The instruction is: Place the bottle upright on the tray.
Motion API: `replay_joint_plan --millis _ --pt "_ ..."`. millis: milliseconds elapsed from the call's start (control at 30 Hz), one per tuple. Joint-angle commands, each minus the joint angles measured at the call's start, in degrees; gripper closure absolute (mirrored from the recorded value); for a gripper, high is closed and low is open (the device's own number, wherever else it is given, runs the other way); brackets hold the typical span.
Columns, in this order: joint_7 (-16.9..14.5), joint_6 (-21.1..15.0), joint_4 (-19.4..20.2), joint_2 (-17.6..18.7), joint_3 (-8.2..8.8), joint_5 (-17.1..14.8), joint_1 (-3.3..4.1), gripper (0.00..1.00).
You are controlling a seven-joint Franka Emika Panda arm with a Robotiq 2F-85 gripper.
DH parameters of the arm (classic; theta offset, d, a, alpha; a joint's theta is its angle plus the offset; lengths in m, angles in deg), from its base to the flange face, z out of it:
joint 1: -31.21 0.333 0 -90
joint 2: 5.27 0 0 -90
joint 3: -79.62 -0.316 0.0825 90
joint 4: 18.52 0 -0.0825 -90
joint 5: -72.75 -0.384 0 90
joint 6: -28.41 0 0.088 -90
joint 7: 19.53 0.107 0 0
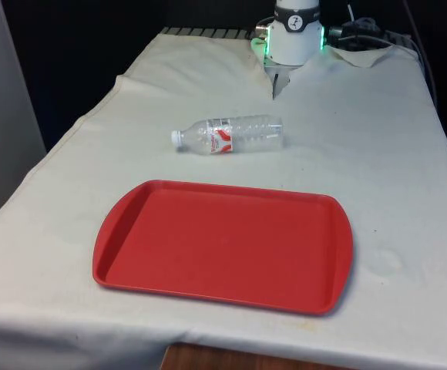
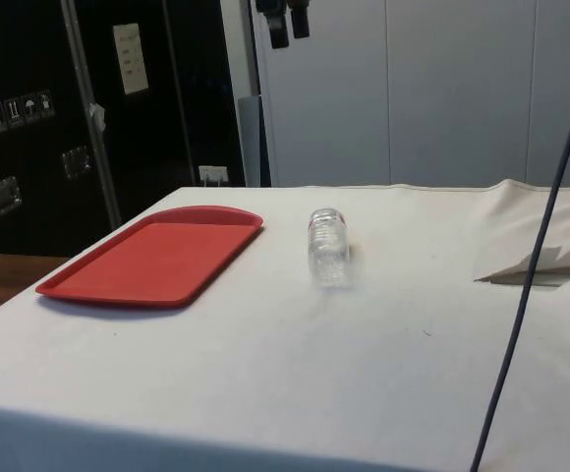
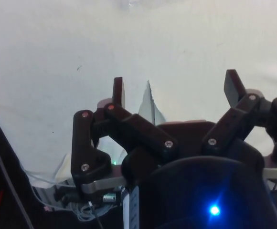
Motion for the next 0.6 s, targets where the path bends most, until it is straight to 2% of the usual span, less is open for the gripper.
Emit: replay_joint_plan --millis 0,200,233,267,400,567 --pt "-0.57 -0.69 1.09 -1.09 0.23 0.17 -0.06 0.00" --pt "-2.81 -0.80 2.64 -2.69 0.92 0.00 0.06 0.00" --pt "-2.35 -0.17 2.18 -2.29 0.86 0.00 0.00 0.00" --pt "-3.55 -0.74 2.86 -2.98 1.09 -0.06 0.06 0.00" --pt "-4.76 -0.74 3.15 -3.21 1.20 -0.17 0.06 0.00" --pt "-4.98 -0.80 3.21 -2.86 1.38 -0.34 0.00 0.00"
